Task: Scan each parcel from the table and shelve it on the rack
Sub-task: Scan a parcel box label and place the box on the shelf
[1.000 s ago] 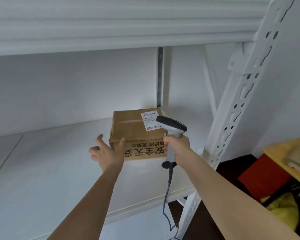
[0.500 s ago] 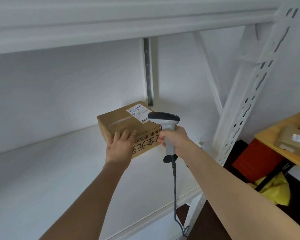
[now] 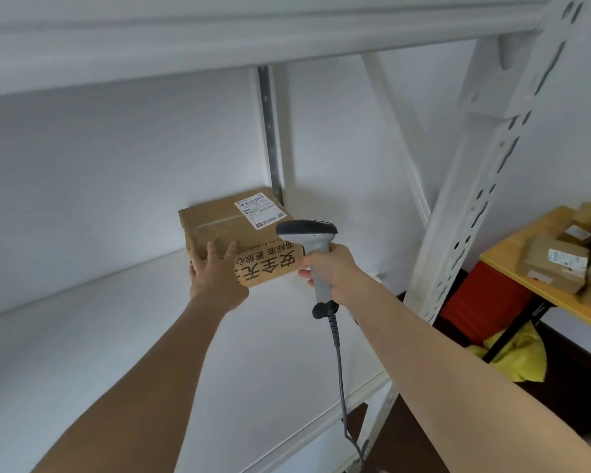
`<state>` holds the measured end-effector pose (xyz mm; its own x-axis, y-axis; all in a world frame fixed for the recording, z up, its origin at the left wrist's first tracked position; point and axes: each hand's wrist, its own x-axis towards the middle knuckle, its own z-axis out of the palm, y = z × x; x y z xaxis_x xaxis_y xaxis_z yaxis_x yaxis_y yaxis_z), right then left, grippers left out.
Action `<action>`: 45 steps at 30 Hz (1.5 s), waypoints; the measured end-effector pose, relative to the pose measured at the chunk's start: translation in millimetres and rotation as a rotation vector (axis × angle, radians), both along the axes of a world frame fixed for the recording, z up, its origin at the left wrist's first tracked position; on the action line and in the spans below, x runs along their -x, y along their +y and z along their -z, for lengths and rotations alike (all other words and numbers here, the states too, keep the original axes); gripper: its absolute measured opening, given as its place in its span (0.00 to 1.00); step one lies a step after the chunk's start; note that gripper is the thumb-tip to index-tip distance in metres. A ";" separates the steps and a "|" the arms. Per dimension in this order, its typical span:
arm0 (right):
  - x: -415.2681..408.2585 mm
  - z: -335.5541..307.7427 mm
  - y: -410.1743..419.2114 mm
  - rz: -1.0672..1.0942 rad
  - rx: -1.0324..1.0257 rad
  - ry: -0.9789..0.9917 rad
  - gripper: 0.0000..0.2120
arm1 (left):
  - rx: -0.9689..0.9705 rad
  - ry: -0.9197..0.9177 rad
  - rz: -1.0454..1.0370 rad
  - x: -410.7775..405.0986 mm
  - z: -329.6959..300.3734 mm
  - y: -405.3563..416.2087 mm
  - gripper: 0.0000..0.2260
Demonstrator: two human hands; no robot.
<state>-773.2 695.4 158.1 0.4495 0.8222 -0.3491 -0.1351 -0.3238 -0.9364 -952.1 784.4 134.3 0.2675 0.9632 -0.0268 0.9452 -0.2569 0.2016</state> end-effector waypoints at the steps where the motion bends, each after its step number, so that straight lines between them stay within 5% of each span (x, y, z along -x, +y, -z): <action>1: 0.4 -0.3 0.0 0.000 0.001 -0.003 0.09 | 0.020 0.008 0.026 2.1 -2.5 5.5 0.40; 6: 4.8 -3.6 -0.1 -0.002 0.015 -0.034 0.12 | 0.076 0.084 0.040 3.8 -3.8 12.5 0.43; 11: 9.0 -6.9 -2.2 0.014 0.012 -0.060 0.09 | -0.325 0.060 0.049 -4.2 11.5 -11.5 0.36; 17: 13.5 -16.3 -14.3 0.013 -0.027 -0.050 0.08 | -0.016 0.023 0.062 -2.9 2.9 2.0 0.41; 21: 17.1 -19.6 -22.9 0.029 -0.028 -0.038 0.11 | -0.032 0.016 0.101 0.6 -0.7 -0.2 0.38; 28: 25.1 -25.9 -61.8 0.003 -0.080 0.007 0.09 | -0.072 -0.349 -0.089 1.9 -4.8 -82.7 0.16; 32: 19.9 -35.8 -111.8 -0.090 -0.120 -0.016 0.13 | -0.229 -0.227 -0.103 4.8 -12.6 -129.3 0.09; 38: -30.6 -55.2 -242.1 -0.229 -0.150 -0.060 0.16 | -0.445 -0.419 0.037 -37.5 -24.1 -216.5 0.09; 45: -154.8 -54.8 -402.0 0.086 -0.151 -0.024 0.11 | -0.442 -0.555 0.470 -182.6 -20.0 -328.7 0.06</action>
<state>-618.4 293.4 213.0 0.5271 0.8226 -0.2133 -0.1336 -0.1677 -0.9767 -769.5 455.7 154.2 0.5060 0.6397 0.5786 0.5144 -0.7623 0.3929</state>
